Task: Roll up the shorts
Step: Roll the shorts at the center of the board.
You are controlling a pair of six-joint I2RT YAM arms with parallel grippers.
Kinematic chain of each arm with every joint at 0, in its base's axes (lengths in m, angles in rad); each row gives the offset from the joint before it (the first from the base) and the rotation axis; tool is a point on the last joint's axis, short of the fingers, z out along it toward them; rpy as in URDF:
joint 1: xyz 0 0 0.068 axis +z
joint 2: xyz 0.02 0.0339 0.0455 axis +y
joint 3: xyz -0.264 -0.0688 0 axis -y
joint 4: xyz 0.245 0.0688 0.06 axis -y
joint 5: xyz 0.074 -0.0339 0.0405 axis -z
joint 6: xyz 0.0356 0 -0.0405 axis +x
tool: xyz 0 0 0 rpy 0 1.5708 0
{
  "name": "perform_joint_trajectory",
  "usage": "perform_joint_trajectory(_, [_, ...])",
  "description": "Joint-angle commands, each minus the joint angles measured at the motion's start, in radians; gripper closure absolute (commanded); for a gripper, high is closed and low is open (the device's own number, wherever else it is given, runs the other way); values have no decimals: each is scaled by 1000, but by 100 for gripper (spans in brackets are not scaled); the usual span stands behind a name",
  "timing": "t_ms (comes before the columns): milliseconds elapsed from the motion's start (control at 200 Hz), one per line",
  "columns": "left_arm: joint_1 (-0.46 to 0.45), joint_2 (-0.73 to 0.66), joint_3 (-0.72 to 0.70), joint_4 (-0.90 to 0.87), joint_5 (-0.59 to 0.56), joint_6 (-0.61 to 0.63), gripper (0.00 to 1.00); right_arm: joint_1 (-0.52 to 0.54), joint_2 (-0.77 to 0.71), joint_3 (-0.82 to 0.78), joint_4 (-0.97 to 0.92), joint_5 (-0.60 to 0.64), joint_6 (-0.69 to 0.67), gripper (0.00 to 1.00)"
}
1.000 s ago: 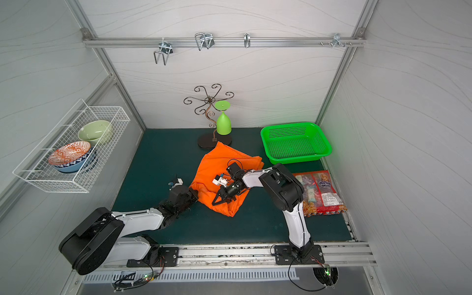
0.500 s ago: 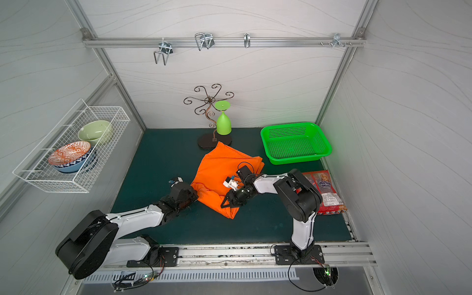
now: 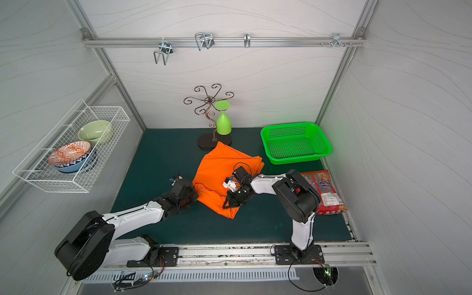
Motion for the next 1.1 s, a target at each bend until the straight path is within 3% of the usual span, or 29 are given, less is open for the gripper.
perform_joint_trajectory(0, [12, 7, 80, -153, -58, 17, 100, 19, 11, -29, -213, 286, -18, 81])
perform_joint_trajectory(135, [12, 33, 164, -270, -4, 32, 100, 54, -129, 17, -310, 399, -50, 62])
perform_joint_trajectory(350, [12, 85, 278, -435, 56, 72, 100, 99, -292, 90, -453, 564, -95, 54])
perform_joint_trajectory(410, [12, 95, 296, -453, 70, 81, 100, 144, -352, 98, -461, 638, -121, 53])
perform_joint_trajectory(590, [12, 105, 330, -471, 103, 91, 100, 329, -484, 73, -356, 815, -255, 35])
perform_joint_trajectory(715, [12, 101, 339, -479, 104, 93, 100, 436, -465, 48, -252, 901, -373, 24])
perform_joint_trajectory(875, [12, 98, 340, -484, 111, 93, 100, 534, -371, 44, -156, 1012, -503, 20])
perform_joint_trajectory(1090, [18, 101, 341, -488, 122, 93, 100, 592, -218, 81, -77, 1137, -612, 19])
